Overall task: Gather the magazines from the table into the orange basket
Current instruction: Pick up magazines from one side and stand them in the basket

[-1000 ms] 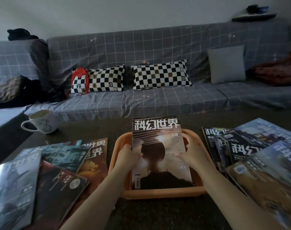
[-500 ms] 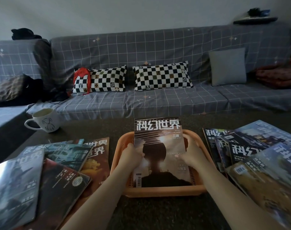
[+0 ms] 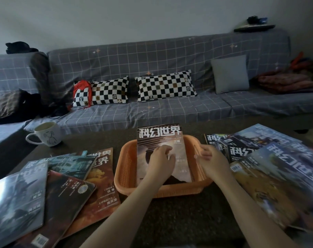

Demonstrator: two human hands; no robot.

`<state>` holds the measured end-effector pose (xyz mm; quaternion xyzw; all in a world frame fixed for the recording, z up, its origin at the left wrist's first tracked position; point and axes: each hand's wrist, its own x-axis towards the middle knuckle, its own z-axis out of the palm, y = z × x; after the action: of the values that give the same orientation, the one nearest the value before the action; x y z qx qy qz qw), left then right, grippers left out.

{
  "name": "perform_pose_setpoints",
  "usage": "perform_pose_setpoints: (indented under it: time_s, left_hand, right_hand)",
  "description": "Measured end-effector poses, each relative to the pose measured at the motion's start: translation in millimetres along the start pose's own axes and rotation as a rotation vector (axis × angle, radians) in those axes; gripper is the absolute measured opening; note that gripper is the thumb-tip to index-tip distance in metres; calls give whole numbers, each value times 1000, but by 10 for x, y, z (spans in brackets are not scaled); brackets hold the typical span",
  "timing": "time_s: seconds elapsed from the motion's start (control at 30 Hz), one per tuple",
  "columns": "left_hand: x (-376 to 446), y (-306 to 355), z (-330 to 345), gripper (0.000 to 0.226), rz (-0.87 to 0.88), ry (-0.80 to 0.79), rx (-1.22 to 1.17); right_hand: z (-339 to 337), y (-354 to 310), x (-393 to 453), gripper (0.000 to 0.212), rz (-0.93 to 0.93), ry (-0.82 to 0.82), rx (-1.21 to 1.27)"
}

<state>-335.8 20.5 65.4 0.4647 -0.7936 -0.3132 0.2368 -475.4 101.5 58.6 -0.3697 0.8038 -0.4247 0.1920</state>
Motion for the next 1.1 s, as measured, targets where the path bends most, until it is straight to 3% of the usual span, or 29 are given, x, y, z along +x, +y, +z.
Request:
perform_pose_setpoints:
  time_s: [0.3,0.47,0.67,0.83,0.97,1.1]
  left_hand:
    - [-288,722,907,34,252,-199,-73]
    - [-202,993,1422,42,266,-346,-48]
    - [86,975,1885,52,286,-413,216]
    - [238,1048,1937,62,181,-381,180]
    - [235,1091,1885,47,146,-474,154]
    - [75,1041,1795,24,102,-459,-76]
  right_hand:
    - [-773,669,-412,40,63,255,-50]
    - [-1015,1171,-448,38,182,400,-160]
    - [-1123,1597,-499,61,442,437,-355]
    - [-1166,1748,-466,72,513,428,-341]
    - [-1229,1788,-480,72,499,406,-320]
    - [-1286,1724,-524,71,486,405,-306]
